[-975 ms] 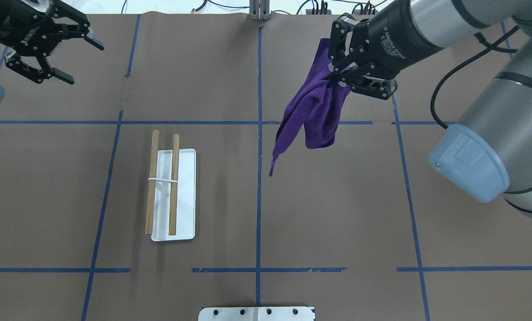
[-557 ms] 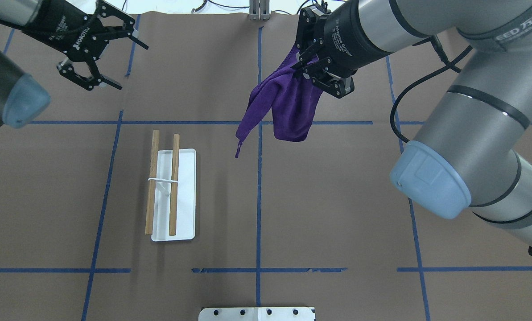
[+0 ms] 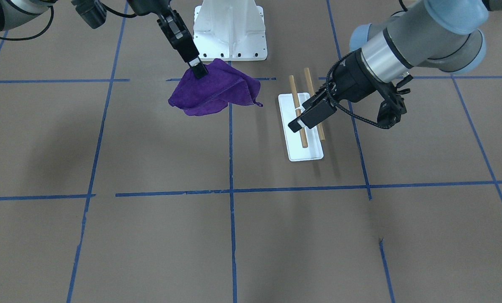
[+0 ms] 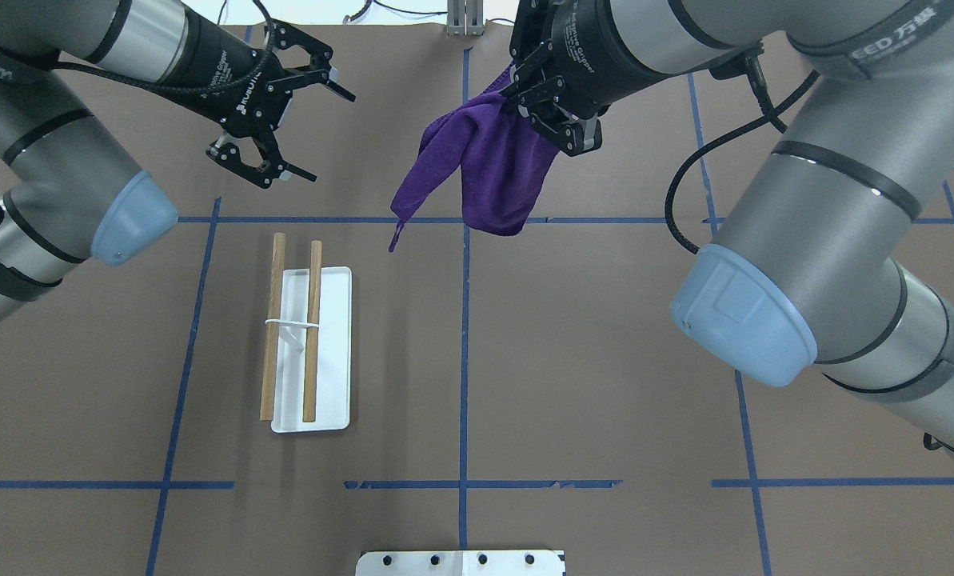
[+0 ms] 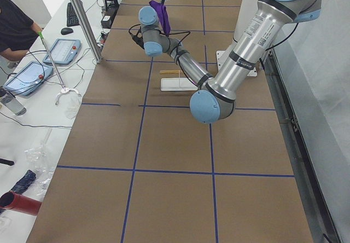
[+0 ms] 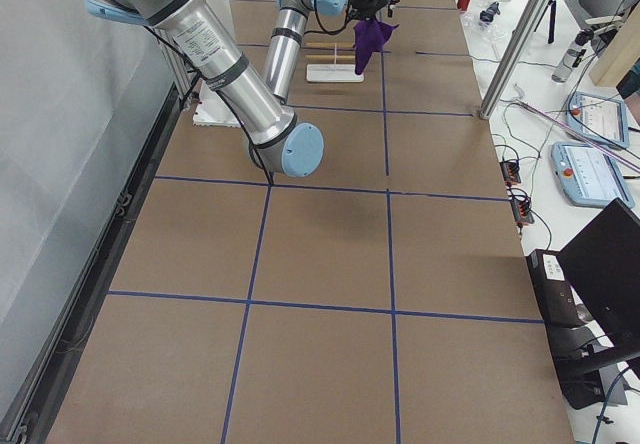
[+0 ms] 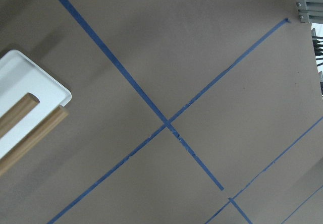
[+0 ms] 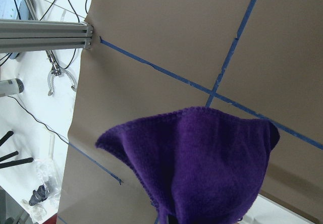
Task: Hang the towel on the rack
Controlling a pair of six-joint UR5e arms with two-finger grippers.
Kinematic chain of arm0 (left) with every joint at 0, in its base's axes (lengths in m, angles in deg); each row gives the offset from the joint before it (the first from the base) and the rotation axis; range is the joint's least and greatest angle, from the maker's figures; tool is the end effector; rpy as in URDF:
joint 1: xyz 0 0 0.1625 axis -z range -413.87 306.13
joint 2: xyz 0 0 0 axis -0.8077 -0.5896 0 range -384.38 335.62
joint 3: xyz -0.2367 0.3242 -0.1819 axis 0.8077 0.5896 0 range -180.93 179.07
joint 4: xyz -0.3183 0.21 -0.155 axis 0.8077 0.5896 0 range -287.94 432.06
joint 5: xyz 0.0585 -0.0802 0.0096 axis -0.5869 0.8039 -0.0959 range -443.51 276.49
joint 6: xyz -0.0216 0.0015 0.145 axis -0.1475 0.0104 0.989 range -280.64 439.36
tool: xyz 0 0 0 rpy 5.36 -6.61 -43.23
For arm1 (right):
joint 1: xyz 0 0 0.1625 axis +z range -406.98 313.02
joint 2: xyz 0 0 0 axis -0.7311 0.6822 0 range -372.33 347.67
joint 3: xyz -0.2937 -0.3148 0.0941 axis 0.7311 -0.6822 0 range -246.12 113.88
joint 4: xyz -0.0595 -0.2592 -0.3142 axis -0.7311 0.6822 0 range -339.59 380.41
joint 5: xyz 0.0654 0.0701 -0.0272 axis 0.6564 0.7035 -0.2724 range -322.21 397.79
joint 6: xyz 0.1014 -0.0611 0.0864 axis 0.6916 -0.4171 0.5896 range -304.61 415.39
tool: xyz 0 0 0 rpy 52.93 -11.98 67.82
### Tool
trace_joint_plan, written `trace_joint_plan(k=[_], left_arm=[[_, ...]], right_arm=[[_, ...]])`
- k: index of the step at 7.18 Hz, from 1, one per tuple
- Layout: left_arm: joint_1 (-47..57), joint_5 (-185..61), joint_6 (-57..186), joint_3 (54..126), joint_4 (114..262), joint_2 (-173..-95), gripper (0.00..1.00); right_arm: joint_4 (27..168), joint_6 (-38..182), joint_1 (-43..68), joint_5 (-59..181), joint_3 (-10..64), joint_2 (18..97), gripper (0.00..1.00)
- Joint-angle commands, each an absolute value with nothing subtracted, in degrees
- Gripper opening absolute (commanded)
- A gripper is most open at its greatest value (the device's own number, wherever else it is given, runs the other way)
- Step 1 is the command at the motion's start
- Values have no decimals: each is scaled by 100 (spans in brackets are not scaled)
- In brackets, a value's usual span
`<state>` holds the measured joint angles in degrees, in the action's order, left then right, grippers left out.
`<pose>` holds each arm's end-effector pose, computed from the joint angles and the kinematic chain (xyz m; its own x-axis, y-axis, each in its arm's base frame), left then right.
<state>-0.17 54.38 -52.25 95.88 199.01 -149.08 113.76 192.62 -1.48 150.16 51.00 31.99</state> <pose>0.3702 -0.5455 0.1886 0.0155 -0.7731 -0.6340 0.1610 0.6278 -0.7616 -0.3599 -0.4770 0.0526 -0.1336 0.8324 0.5378 -0.4590 0.4290 -0.7780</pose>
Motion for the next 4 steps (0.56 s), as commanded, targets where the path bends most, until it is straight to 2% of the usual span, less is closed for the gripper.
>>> trace_joint_plan(k=[1, 4], left_arm=[[-296, 5212, -5571, 9610, 19924, -15067, 100], [-456, 5123, -5626, 9706, 20108, -14989, 95]], right_arm=[[11375, 19312, -163, 15003, 5087, 3144, 0], [11375, 19356, -163, 14863, 5025, 3056, 0]])
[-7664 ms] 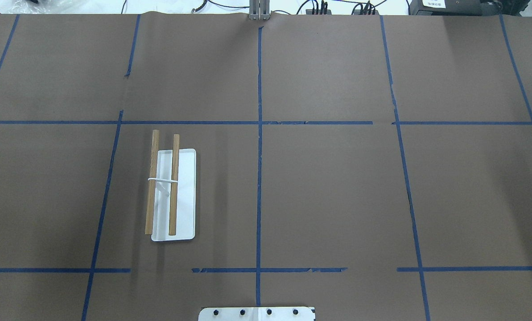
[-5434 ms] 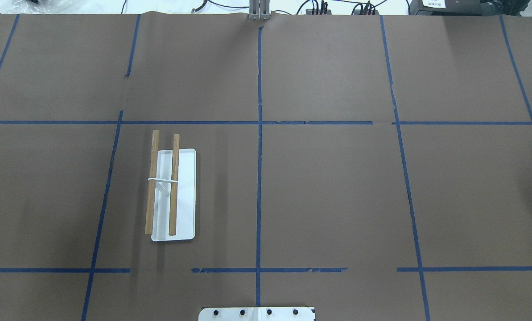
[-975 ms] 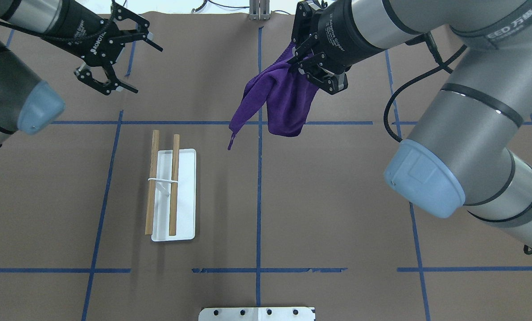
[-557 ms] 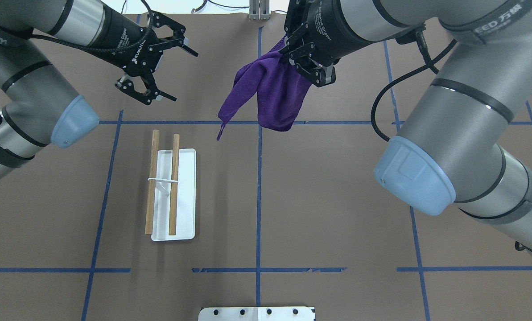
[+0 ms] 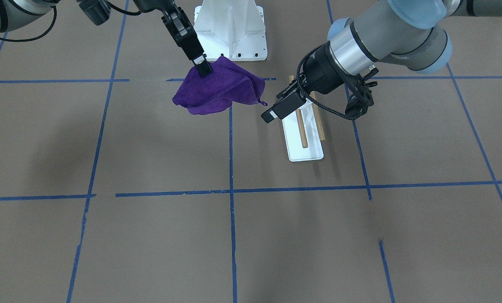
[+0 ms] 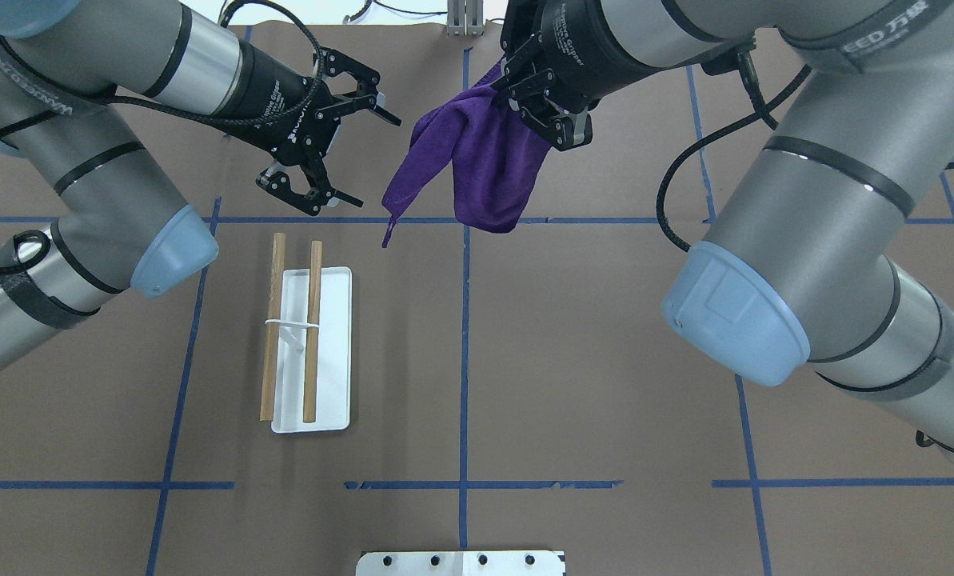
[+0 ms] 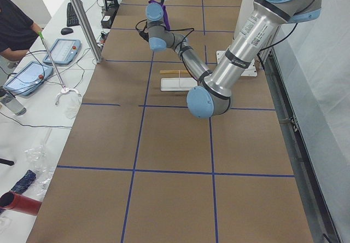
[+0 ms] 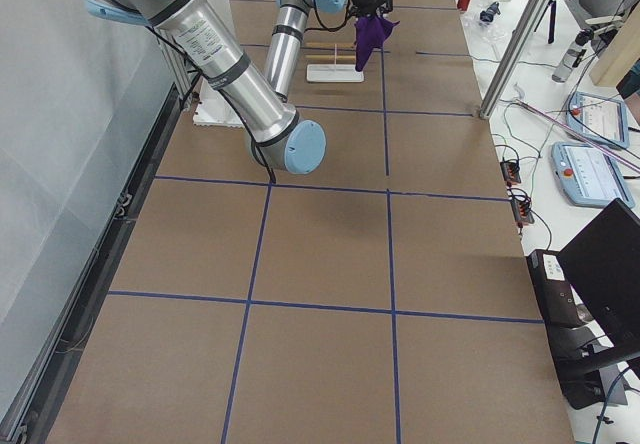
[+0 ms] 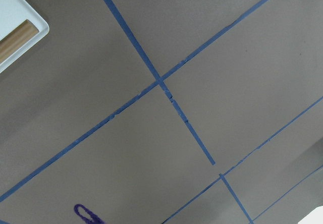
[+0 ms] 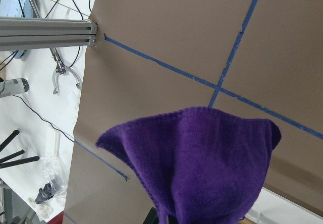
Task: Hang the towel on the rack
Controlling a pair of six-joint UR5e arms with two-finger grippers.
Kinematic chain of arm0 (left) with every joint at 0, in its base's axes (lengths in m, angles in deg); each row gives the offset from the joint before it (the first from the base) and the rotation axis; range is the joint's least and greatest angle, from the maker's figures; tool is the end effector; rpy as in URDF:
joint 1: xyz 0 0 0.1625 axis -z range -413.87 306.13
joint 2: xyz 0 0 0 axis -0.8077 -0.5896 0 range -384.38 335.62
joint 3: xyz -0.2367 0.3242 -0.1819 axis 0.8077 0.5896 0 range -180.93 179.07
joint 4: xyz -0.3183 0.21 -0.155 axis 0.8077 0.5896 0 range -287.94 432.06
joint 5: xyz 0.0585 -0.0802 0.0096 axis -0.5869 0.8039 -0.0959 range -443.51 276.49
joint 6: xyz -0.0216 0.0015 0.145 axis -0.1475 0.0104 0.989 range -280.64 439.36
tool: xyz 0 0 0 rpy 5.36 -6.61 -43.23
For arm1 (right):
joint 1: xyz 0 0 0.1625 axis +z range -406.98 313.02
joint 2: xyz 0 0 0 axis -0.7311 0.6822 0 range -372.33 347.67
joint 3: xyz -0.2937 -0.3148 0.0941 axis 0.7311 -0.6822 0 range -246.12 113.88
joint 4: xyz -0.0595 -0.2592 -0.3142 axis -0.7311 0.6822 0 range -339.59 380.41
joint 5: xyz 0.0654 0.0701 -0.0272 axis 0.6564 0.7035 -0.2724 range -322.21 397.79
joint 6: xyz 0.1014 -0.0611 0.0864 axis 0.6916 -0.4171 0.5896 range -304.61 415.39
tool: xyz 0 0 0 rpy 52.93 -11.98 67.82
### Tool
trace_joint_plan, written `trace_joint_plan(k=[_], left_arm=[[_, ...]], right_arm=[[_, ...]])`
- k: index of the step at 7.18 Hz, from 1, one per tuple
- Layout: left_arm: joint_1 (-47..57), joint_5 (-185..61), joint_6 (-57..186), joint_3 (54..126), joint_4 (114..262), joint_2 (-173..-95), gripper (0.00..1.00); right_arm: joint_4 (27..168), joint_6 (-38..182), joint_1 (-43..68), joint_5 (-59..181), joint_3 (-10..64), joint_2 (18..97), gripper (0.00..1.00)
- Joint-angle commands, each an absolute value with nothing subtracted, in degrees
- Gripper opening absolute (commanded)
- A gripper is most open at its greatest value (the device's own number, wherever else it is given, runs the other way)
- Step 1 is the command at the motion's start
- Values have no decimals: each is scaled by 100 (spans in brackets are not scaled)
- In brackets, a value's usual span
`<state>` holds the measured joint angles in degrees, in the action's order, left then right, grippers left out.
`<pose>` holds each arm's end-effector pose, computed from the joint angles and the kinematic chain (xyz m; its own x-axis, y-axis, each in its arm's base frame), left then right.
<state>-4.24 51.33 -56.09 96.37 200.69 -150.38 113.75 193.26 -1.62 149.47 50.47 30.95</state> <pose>0.4043 -0.5218 0.1678 0.0011 -0.7814 -0.6241 0.1265 0.6192 -0.7750 -0.3616 -0.4790 0.0446 -0.1479 0.8309 0.5365 -0.4586 0.4230 -0.7815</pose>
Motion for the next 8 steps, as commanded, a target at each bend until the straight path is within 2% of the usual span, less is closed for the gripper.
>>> trace_joint_plan(k=[1, 4, 8], left_arm=[[-465, 5123, -5669, 9855, 20108, -14962, 94], [-474, 5114, -6424, 9839, 21073, -14672, 90], [-491, 5114, -6452, 9847, 21093, -14672, 82]], right_arm=[[11375, 19373, -163, 14836, 4964, 3012, 0], [11200, 19628, -163, 14792, 4964, 3012, 0], [11190, 19637, -154, 14801, 4972, 3012, 0]])
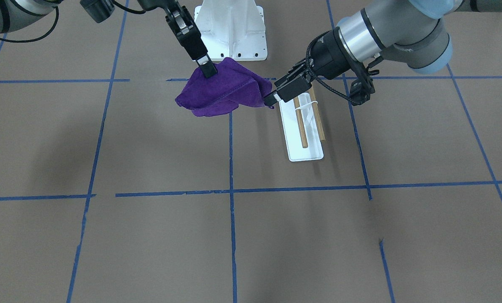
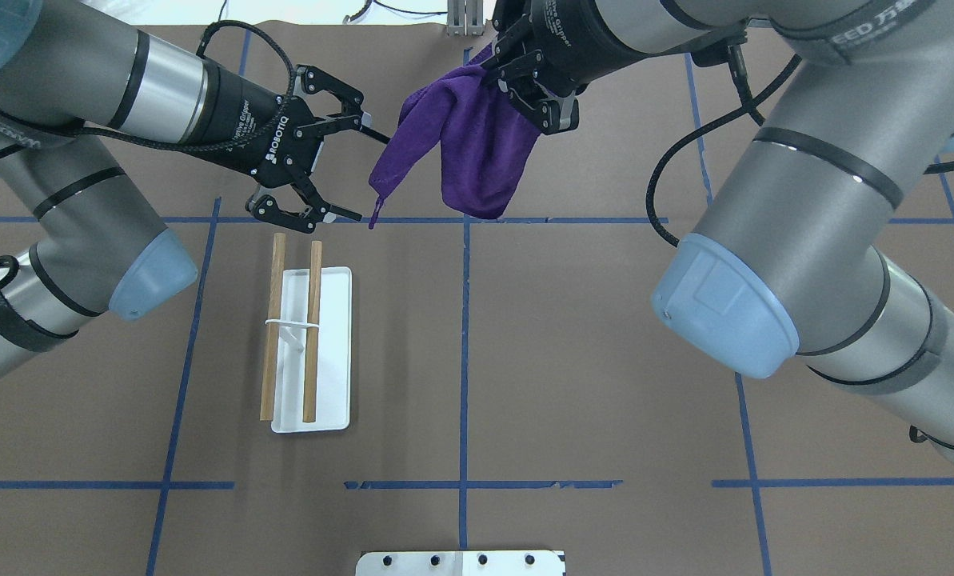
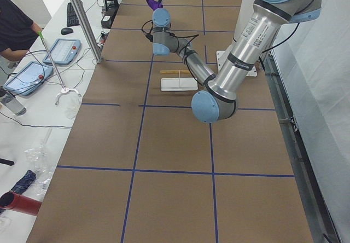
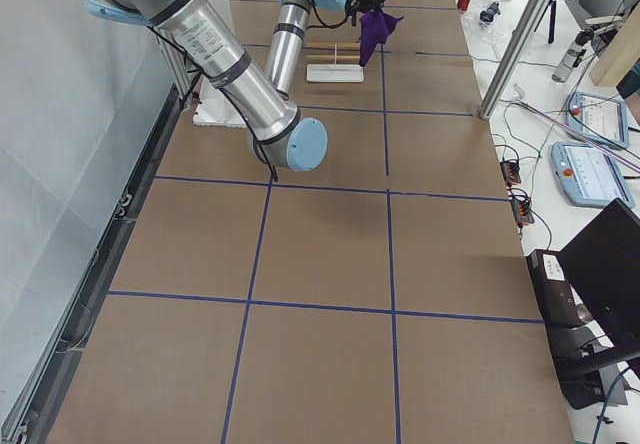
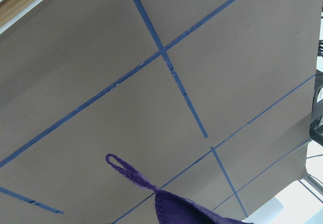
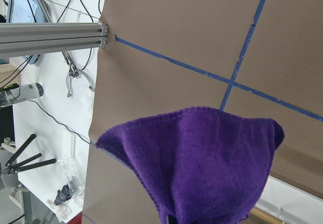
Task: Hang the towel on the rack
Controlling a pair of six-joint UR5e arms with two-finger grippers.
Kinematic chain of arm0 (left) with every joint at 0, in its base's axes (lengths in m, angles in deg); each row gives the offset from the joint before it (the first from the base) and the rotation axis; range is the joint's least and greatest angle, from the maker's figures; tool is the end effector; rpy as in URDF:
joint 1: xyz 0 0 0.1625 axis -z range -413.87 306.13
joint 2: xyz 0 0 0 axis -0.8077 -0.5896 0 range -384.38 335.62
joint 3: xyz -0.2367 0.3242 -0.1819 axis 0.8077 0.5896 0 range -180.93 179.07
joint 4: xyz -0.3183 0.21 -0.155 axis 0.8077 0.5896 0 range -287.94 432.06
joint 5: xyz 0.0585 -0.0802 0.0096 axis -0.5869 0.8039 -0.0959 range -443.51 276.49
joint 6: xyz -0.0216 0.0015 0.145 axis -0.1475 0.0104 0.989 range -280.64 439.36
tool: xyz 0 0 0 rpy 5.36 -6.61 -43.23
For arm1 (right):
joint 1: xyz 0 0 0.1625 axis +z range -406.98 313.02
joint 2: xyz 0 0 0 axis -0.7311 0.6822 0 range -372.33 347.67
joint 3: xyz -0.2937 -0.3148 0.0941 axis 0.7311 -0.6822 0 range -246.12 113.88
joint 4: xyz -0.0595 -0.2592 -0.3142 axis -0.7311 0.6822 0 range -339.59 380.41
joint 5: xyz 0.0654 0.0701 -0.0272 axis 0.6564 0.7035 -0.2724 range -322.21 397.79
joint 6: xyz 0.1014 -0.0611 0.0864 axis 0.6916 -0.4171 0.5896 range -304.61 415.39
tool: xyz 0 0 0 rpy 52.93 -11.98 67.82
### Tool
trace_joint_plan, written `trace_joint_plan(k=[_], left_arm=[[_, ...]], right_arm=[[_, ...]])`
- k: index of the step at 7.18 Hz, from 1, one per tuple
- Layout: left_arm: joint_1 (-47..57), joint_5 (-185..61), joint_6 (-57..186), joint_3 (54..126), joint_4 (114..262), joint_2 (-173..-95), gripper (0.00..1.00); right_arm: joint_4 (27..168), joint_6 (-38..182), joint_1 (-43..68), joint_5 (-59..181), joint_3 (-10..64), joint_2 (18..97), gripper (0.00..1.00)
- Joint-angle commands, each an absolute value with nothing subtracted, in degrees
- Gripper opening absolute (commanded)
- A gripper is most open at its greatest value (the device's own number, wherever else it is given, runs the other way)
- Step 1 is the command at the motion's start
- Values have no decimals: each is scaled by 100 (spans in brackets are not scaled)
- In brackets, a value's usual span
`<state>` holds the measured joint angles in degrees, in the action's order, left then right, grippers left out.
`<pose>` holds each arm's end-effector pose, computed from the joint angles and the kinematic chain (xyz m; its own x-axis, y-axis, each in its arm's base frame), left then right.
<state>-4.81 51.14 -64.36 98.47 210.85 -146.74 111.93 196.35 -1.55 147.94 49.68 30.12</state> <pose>0.3898 -0.4956 0.1746 -0.0657 -0.7994 -0.5972 0.0404 0.5959 -0.8021 -0.3611 -0.4847 0.0351 -0.2030 0.8327 0.5151 -0.4467 0.3893 -0.8055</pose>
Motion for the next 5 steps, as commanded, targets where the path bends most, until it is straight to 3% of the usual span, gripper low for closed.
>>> trace_joint_plan(k=[1, 4, 5], left_arm=[[-491, 5105, -6452, 9839, 21093, -14689, 76], [-509, 5105, -6574, 9847, 21101, -14716, 61], [-509, 5105, -6653, 9873, 21101, -14725, 37]], right_arm=[[11182, 19637, -154, 14801, 4981, 3012, 0], [11182, 19646, -154, 14801, 4990, 3012, 0], [11182, 19646, -154, 14801, 4999, 3012, 0]])
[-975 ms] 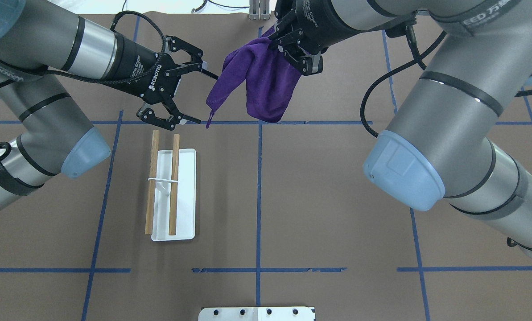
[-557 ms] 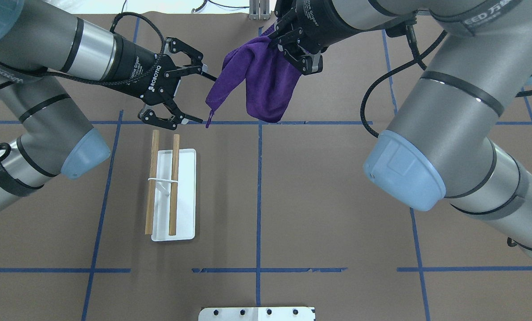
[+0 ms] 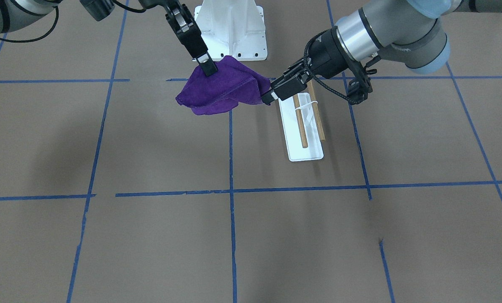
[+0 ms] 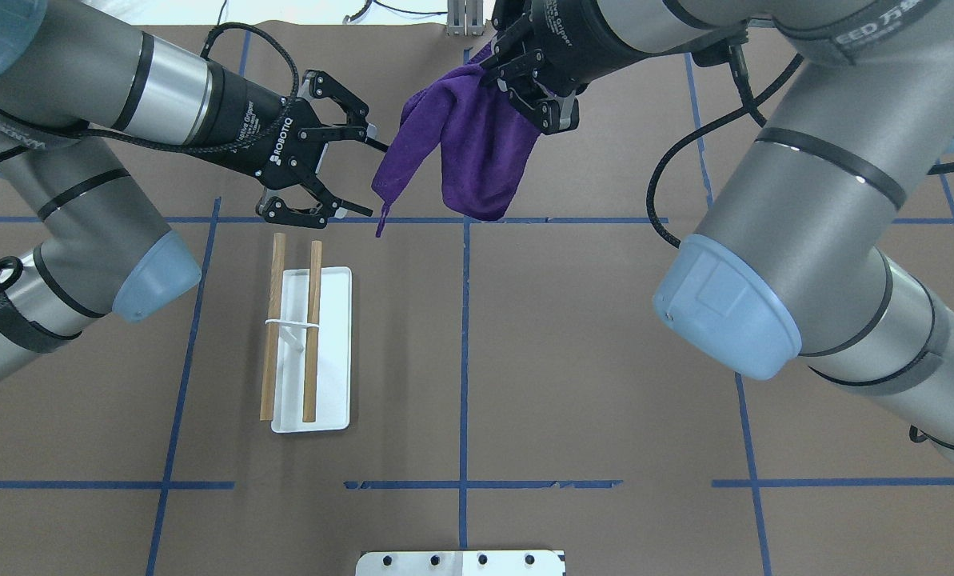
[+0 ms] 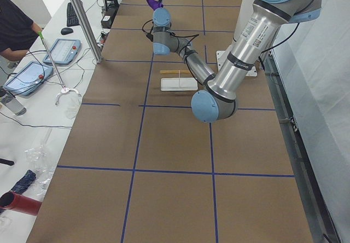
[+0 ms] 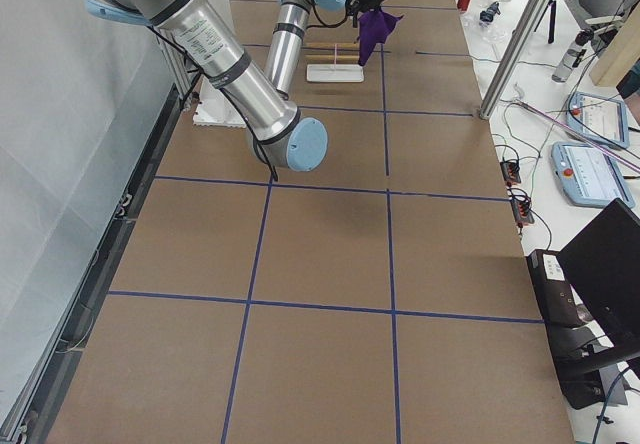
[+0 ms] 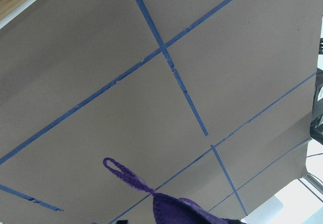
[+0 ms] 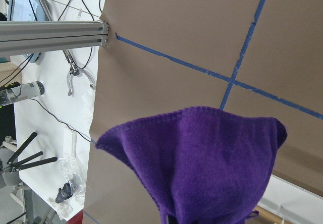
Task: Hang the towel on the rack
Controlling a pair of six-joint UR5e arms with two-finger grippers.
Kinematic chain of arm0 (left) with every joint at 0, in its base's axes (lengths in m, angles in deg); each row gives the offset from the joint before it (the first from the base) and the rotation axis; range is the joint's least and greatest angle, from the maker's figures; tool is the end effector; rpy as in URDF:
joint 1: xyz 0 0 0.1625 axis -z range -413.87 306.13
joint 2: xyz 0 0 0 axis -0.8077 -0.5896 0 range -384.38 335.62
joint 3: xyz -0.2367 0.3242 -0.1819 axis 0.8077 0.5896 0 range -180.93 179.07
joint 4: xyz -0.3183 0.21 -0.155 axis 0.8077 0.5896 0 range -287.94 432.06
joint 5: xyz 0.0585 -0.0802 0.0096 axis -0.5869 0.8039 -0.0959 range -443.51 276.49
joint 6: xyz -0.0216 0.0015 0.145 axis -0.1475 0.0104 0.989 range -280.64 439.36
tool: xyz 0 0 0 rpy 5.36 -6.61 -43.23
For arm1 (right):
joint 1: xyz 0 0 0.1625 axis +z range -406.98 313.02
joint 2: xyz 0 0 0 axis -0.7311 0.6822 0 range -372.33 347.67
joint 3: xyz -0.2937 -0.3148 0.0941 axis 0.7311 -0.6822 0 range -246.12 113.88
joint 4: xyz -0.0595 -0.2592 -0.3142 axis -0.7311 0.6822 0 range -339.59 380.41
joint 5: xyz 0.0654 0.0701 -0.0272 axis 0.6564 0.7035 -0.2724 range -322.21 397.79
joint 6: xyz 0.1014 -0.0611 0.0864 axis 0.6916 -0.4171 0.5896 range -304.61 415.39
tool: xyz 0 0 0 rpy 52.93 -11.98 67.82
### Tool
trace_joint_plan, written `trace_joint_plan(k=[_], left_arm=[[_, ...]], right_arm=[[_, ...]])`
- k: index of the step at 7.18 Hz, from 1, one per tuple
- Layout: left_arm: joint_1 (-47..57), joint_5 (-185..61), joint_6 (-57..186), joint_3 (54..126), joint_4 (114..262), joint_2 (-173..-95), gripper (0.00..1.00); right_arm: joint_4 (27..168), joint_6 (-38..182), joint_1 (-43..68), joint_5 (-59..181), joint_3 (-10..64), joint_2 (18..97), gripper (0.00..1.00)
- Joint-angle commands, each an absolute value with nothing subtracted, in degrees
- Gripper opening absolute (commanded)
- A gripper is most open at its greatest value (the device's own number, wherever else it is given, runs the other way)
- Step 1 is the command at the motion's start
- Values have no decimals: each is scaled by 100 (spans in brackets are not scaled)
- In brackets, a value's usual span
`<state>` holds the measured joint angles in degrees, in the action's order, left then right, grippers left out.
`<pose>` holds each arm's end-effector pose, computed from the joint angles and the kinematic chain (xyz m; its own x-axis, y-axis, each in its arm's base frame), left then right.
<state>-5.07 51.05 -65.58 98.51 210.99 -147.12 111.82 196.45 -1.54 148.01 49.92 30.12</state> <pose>0.3917 -0.4937 0.1699 -0.0679 -0.8078 -0.5855 0.0321 0.5848 -0.8106 -0.3598 -0.4832 0.0336 -0.2053 0.8315 0.5162 -0.4423 0.3916 -0.8069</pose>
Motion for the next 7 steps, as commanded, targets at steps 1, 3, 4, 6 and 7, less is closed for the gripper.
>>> trace_joint_plan(k=[1, 3, 4, 6, 7], left_arm=[[-500, 5105, -6697, 9882, 21188, -14725, 11], [-500, 5105, -6707, 9891, 21268, -14707, 0], [-500, 5105, -6776, 9891, 21268, -14725, 0], [-465, 5105, -6725, 9874, 21295, -14716, 0], [-448, 5105, -6585, 9874, 21304, -14707, 0]], right_arm=[[11182, 19646, -145, 14801, 4999, 3012, 0], [11173, 19646, -145, 14810, 5016, 3021, 0], [11173, 19646, -145, 14818, 5051, 3038, 0], [11182, 19524, -145, 14853, 5260, 3256, 99], [11060, 19279, -171, 14836, 5515, 3641, 100]])
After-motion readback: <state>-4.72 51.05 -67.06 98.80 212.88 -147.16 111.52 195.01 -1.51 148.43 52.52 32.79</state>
